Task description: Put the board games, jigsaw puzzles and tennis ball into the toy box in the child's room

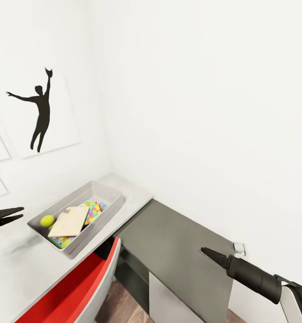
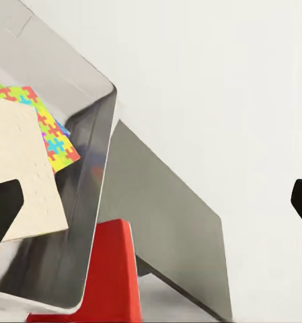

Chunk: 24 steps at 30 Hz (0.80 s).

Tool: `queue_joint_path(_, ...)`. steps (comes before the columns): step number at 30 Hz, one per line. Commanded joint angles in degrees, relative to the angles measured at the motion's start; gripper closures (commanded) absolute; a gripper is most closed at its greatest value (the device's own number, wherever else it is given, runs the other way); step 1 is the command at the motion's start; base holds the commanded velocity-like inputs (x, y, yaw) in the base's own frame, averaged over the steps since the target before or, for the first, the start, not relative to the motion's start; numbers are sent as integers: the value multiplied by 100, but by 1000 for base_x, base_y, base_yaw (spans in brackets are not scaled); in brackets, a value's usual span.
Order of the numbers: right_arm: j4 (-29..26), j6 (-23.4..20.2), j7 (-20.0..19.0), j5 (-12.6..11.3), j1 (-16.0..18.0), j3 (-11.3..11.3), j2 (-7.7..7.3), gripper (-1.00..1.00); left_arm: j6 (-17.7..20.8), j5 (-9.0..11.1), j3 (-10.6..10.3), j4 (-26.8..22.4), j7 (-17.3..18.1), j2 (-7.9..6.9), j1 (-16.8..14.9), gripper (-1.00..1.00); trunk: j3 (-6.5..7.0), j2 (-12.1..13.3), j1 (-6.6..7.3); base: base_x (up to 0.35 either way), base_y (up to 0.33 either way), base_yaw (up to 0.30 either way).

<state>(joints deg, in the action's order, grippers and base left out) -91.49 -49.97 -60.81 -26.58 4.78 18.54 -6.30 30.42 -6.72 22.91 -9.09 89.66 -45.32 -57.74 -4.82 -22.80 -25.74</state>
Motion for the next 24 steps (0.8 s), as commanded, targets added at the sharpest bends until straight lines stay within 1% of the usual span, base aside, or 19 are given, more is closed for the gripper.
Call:
queue_joint_path(1,3,-31,-10,-11,6,37,2,-100,-58,-58,56,255,34,-46,-10,-100,-3,-12,-4,0,0,-116)
queue_joint_path(2,2,-32,-10,-12,6,49,3,-100,-114,-58,56,363,34,-62,-8,-100,6,-12,-4,0,0,-127)
queue_joint_path(3,5,-36,-10,-15,6,73,4,-100,-315,-60,56,605,34,-93,-4,-100,15,-12,-4,0,0,-153)
queue_joint_path(6,7,-34,-3,-15,6,85,10,-100,-557,-58,56,774,34,-115,4,-100,40,-12,-4,0,0,-168)
queue_joint_path(8,8,-29,5,-15,6,87,12,-100,-616,-58,55,814,34,-119,6,-100,57,-12,-4,0,2,-178)
queue_joint_path(12,8,-23,16,-14,6,88,14,-100,-662,-51,55,845,34,-115,8,-100,91,-12,-4,9,57,-183)
queue_joint_path(16,8,-22,44,-14,6,86,18,-100,-683,-61,51,849,34,-67,8,-100,123,-12,-4,53,86,-176)
queue_joint_path(24,21,-15,73,18,6,79,23,-100,-703,-74,47,839,34,-42,8,-100,139,-12,-4,10,13,-40)
